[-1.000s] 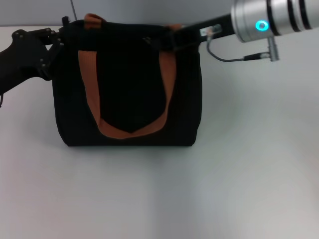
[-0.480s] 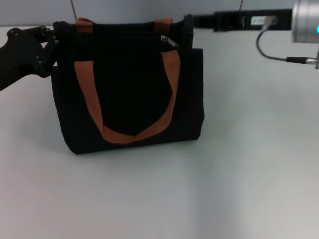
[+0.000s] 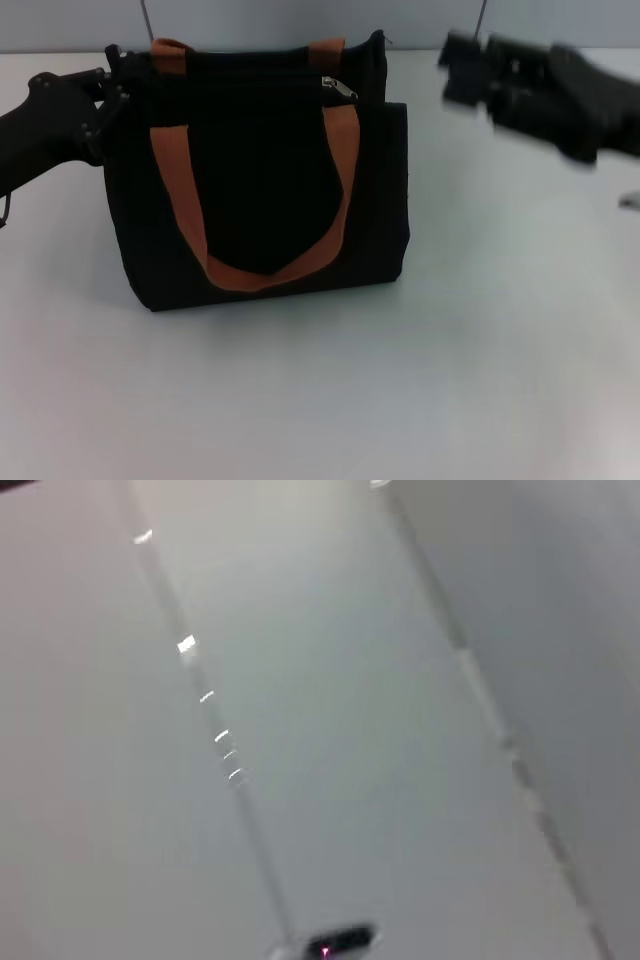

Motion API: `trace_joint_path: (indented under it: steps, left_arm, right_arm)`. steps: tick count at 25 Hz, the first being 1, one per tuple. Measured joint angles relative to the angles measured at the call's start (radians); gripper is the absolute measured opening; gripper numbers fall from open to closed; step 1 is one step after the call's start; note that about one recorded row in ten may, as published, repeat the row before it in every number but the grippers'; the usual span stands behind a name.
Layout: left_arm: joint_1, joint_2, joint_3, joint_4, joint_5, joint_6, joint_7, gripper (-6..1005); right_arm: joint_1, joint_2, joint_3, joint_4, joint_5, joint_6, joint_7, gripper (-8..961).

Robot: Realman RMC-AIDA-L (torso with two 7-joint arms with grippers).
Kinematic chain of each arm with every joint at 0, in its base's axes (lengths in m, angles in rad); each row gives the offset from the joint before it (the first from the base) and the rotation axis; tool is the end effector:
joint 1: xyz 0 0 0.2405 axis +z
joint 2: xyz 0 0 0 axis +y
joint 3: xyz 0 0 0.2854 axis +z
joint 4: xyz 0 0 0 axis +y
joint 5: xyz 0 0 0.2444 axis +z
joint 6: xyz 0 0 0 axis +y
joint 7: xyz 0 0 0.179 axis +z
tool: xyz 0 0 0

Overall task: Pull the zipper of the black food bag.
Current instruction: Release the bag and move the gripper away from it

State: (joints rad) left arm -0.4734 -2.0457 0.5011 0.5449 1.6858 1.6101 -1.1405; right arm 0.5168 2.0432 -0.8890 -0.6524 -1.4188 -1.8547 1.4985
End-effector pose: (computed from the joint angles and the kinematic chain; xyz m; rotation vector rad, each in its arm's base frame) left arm -0.3038 0.3876 0.0187 -2.3002 -0.4498 -1.0639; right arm 0.2046 0.3632 0.0079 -2.6930 0.4803 1.4832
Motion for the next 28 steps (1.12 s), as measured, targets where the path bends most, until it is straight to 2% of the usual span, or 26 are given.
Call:
trace_joint_path:
  steps: [2,4,8,13,18,21,23,25,27,28]
  left_arm:
    - [0.0,0.002,0.0,0.0,0.002,-0.001,-0.017,54]
    - [0.0,0.005,0.0,0.0,0.007,-0.003,-0.027,61]
    - [0.001,0.01,0.0,0.0,0.019,-0.008,-0.032,75]
    - [0.003,0.014,0.004,0.0,0.027,-0.022,-0.036,92]
    - [0.017,0.018,0.019,0.011,0.028,-0.013,-0.07,109]
    - [0.034,0.028,0.054,0.043,0.029,-0.013,-0.089,119]
    - [0.052,0.049,0.09,0.08,0.03,-0.013,-0.133,126]
    - [0.069,0.082,0.105,0.103,0.03,0.01,-0.185,188]
    - [0.085,0.11,0.078,0.104,0.025,0.062,-0.21,250]
    - [0.09,0.117,0.059,0.102,0.024,0.088,-0.214,281]
  right_arm:
    - [-0.006,-0.005,-0.007,0.038,-0.068,-0.02,-0.091,335]
    - [-0.012,-0.001,-0.009,0.062,-0.174,-0.022,-0.187,431]
    - [-0.028,0.024,-0.005,0.111,-0.353,0.001,-0.379,610]
    - [-0.041,0.033,-0.009,0.213,-0.392,0.096,-0.537,791]
    - [-0.036,0.033,-0.01,0.261,-0.406,0.165,-0.574,826]
    - [-0.032,0.036,-0.01,0.267,-0.407,0.177,-0.579,826]
    - [-0.028,0.037,-0.01,0.272,-0.407,0.18,-0.58,826]
    - [-0.025,0.038,-0.01,0.276,-0.407,0.188,-0.58,826]
    - [-0.022,0.04,-0.01,0.279,-0.408,0.2,-0.581,825]
    - [-0.019,0.04,-0.01,0.282,-0.408,0.204,-0.581,825]
